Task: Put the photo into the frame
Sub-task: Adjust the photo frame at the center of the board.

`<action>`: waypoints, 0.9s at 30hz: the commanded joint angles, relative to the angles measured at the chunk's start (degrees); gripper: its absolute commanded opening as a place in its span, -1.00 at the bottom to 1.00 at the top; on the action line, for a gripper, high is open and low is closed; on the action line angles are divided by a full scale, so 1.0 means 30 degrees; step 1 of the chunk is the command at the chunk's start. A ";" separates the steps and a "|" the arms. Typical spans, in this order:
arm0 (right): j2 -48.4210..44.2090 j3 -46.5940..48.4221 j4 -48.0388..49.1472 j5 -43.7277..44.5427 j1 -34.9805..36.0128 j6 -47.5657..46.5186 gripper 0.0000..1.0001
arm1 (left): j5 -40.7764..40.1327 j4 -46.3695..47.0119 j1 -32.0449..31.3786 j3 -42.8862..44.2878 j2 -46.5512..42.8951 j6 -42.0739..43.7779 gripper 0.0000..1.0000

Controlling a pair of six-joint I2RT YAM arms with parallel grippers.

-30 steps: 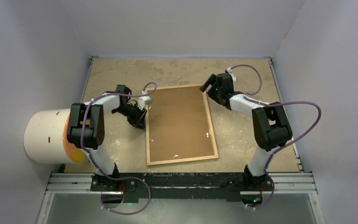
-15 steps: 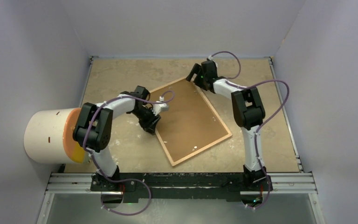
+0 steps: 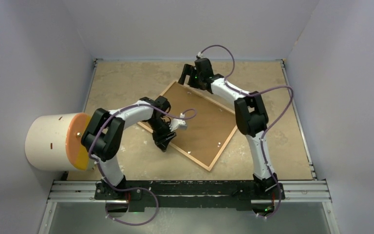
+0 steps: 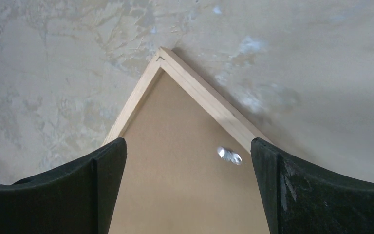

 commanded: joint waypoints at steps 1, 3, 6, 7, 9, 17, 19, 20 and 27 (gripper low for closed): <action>-0.4990 -0.2408 -0.0075 0.2228 -0.1184 -0.0473 0.98 | -0.1020 -0.2420 0.0974 0.1477 -0.2966 0.3084 -0.20; -0.6380 -0.3652 -0.0726 0.3110 -0.1524 -0.0339 0.98 | -0.1616 -0.2922 0.1903 0.2511 -0.3350 0.3463 -0.20; -0.9024 -0.7159 -0.1495 0.3781 -0.1829 0.0417 0.98 | -0.2281 -0.2077 0.4310 0.4469 -0.2782 0.3137 -0.16; -1.0083 -0.8645 -0.1537 0.3804 -0.1918 0.0768 0.98 | -0.2734 -0.1271 0.5135 0.5181 -0.2369 0.2469 -0.14; -1.2412 -1.1870 -0.1110 0.3823 -0.1976 0.1457 0.98 | -0.3304 0.0198 0.6584 0.6831 -0.1089 0.1078 -0.10; -2.1448 -2.1263 -0.1390 0.3482 -0.2092 0.3382 0.98 | -0.4838 0.3663 0.8497 1.0506 0.4043 -0.2619 0.11; -2.2511 -2.2333 -0.2140 0.3261 -0.2165 0.3581 0.98 | -0.4368 0.3451 0.8652 1.1123 0.5062 -0.2611 0.09; -2.2832 -2.2832 -0.2393 0.3084 -0.2195 0.3683 0.98 | -0.4082 0.3477 0.8706 1.1249 0.5419 -0.2578 0.07; -2.3135 -2.5714 -0.1045 0.1577 -0.2473 0.4728 0.98 | -0.5132 0.4691 0.8726 1.0407 0.6553 -0.2922 -0.07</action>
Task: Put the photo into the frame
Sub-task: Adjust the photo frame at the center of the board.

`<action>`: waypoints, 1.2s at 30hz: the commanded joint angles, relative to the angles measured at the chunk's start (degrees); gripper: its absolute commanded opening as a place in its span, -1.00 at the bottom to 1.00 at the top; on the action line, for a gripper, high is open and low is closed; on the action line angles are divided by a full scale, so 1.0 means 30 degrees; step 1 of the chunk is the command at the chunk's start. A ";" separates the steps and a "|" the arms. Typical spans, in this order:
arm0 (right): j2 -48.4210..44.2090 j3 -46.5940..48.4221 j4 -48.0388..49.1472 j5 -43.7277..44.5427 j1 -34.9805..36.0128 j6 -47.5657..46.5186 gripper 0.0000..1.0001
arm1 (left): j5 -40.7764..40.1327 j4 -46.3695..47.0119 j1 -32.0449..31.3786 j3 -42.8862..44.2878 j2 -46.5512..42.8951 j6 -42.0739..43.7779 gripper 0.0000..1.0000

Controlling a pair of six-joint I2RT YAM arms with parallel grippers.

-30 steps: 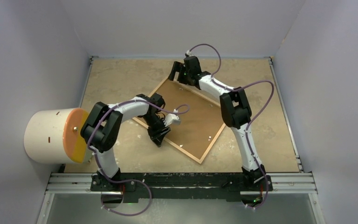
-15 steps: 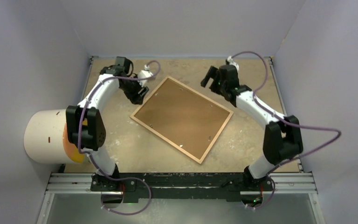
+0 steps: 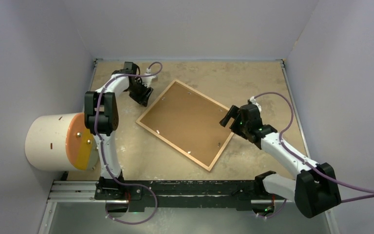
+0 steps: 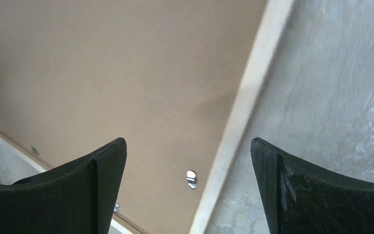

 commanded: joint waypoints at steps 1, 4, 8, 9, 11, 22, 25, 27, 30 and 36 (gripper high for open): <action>0.0276 -0.0945 0.0876 -0.0886 -0.0140 0.1001 0.98 | -0.0595 0.1369 0.0104 -0.0313 -0.0069 -0.0681 -0.07; 0.0998 -0.0742 0.0989 -0.0874 -0.0320 0.0854 0.98 | -0.0027 0.1446 0.0079 -0.1153 -0.0079 -0.0650 -0.08; 0.2028 -0.0688 0.2061 -0.1151 -0.0793 0.0571 0.98 | 0.0974 0.1005 0.0027 -0.2250 -0.0032 -0.0351 -0.11; 0.2357 -0.0662 0.2446 -0.1180 -0.0956 0.0446 0.98 | 0.0932 0.1179 0.0017 -0.2716 -0.0132 -0.0316 -0.16; 0.3147 -0.0516 0.3196 -0.1292 -0.1327 0.0160 0.98 | 0.0715 0.1722 -0.0046 -0.3653 -0.0313 -0.0097 -0.22; 0.7743 0.2791 0.4505 -0.1403 -0.3516 -0.1029 0.98 | 0.3176 -0.0224 -0.2291 -0.7741 -0.2489 0.3179 -0.25; 0.8782 0.4026 0.4111 -0.1379 -0.4175 -0.1236 0.98 | 0.4055 -0.1012 -0.2784 -0.8694 -0.2973 0.4305 -0.22; 0.9249 0.4716 0.3757 -0.1209 -0.4603 -0.1365 0.98 | 0.4734 -0.1882 -0.3171 -0.9302 -0.3492 0.5104 -0.19; 0.9537 0.5614 0.3157 -0.0745 -0.5059 -0.1636 0.97 | 0.5220 -0.2900 -0.3805 -1.0488 -0.4718 0.6226 -0.17; 0.8949 0.7171 0.1719 0.0630 -0.5156 -0.1906 0.95 | 0.5597 -0.3944 -0.3551 -1.0857 -0.6784 0.5256 -0.12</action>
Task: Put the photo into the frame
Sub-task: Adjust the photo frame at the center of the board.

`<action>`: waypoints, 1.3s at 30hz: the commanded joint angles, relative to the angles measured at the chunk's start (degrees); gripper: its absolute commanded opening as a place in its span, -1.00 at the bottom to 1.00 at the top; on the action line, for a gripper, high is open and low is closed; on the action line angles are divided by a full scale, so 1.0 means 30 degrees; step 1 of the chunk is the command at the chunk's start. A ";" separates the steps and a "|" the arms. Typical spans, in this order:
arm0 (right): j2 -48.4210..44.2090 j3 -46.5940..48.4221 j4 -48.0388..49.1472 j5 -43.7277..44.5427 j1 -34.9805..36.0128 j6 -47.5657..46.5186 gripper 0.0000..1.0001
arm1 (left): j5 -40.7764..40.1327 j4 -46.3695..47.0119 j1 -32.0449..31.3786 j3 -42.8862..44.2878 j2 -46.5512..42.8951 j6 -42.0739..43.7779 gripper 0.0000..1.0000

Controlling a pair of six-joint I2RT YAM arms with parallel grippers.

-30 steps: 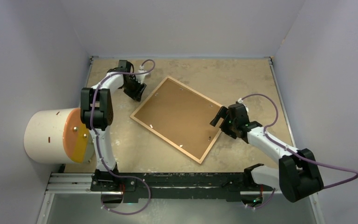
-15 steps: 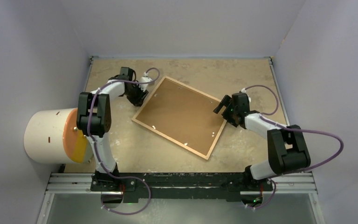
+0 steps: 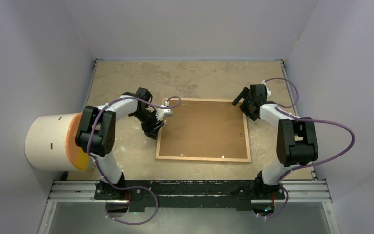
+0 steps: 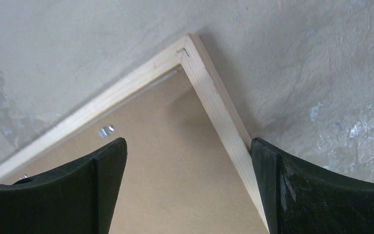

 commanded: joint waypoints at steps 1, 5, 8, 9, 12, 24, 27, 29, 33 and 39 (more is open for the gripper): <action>-0.1172 0.1574 -0.0984 0.0980 0.0177 -0.0106 0.93 | 0.1407 -0.2766 0.0371 -0.0582 -0.0549 -0.1090 -0.08; -0.2543 0.1681 -0.0306 0.2121 0.0370 0.0027 0.84 | 0.1455 -0.0774 0.2299 0.0657 -0.0636 -0.4476 0.03; -0.3177 0.1377 0.0680 0.1257 0.1170 0.0585 0.81 | 0.2562 -0.0206 0.3101 0.1442 0.0153 -0.6104 0.30; -0.3173 0.1257 0.1324 0.0601 0.1688 0.0750 0.81 | 0.3220 -0.0091 0.3111 0.1449 0.0452 -0.6397 0.43; -0.2198 0.1278 0.3038 -0.2486 0.3100 0.1855 0.89 | 0.5468 0.0254 0.2684 0.1358 0.1665 -0.7461 0.57; 0.3210 0.3991 0.5713 -0.4690 0.9096 0.4286 0.59 | 0.3578 0.2555 0.1948 0.0071 0.2372 -0.8087 -0.08; 0.4886 0.5458 0.5582 -0.4813 1.0316 0.4609 0.52 | 0.3467 0.2631 0.1990 -0.0174 0.2891 -0.8100 -0.38; 0.5791 0.6225 0.5549 -0.4873 1.0927 0.4812 0.50 | 0.3436 0.2816 0.1992 -0.0381 0.3102 -0.8201 -0.50; 0.7202 0.7532 0.5470 -0.5204 1.1879 0.5198 0.43 | 0.3075 0.3078 0.2090 -0.0650 0.3146 -0.8212 -0.64; 0.8073 0.8391 0.5088 -0.5474 1.2747 0.5397 0.32 | 0.3212 0.3131 0.2285 -0.0759 0.3123 -0.8198 -0.82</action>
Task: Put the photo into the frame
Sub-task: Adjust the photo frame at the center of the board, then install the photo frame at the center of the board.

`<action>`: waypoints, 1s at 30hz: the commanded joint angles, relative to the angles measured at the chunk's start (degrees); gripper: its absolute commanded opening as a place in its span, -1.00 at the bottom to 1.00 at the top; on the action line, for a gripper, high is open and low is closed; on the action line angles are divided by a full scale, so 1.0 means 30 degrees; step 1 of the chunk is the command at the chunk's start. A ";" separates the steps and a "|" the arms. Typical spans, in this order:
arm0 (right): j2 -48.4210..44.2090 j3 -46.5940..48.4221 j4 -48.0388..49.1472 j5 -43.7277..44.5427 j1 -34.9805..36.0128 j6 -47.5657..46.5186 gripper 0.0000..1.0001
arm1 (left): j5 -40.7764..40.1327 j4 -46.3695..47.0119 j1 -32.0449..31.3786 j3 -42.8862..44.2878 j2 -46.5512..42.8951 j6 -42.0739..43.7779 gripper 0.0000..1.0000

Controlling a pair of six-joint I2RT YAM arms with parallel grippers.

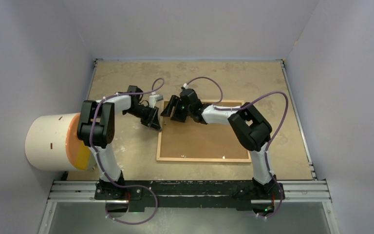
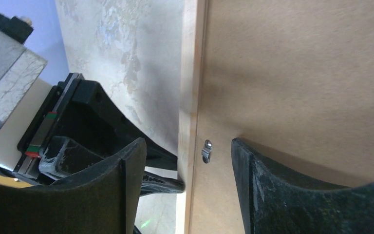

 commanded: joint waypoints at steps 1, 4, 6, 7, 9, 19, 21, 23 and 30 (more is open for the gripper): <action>-0.0090 0.0899 -0.0225 -0.0480 0.0385 0.0439 0.30 | -0.2222 0.0632 -0.0163 -0.0884 0.1068 0.1019 -0.83; -0.0036 0.0706 -0.0349 -0.0447 0.0512 0.0542 0.24 | -0.2309 0.0631 -0.0163 -0.0884 0.1067 0.1056 -0.83; -0.0036 0.0609 -0.0443 -0.0502 0.0584 0.0627 0.19 | -0.2457 0.0660 -0.0155 -0.0891 0.1076 0.1057 -0.84; -0.0063 0.0604 -0.0564 -0.0468 0.0651 0.0623 0.18 | -0.2507 0.0661 -0.0147 -0.0907 0.1062 0.1075 -0.85; -0.0172 0.0534 -0.0939 -0.0278 0.0770 0.0566 0.18 | -0.2515 0.0664 -0.0134 -0.0912 0.1074 0.1115 -0.85; -0.0088 0.0003 -0.0907 -0.0439 0.1077 0.1325 0.15 | -0.2711 0.0598 -0.0133 -0.0913 0.0950 0.1234 -0.87; 0.0006 0.0059 -0.0907 -0.0484 0.1187 0.1470 0.14 | -0.2720 0.0574 -0.0133 -0.0913 0.0939 0.1244 -0.88; 0.0090 0.0116 -0.0900 -0.0519 0.1214 0.1576 0.13 | -0.2723 0.0601 -0.0133 -0.0913 0.0902 0.1247 -0.88; 0.0340 0.0351 -0.0753 -0.0419 0.1236 0.2053 0.10 | -0.2749 0.0575 -0.0134 -0.0928 0.0811 0.1342 -0.90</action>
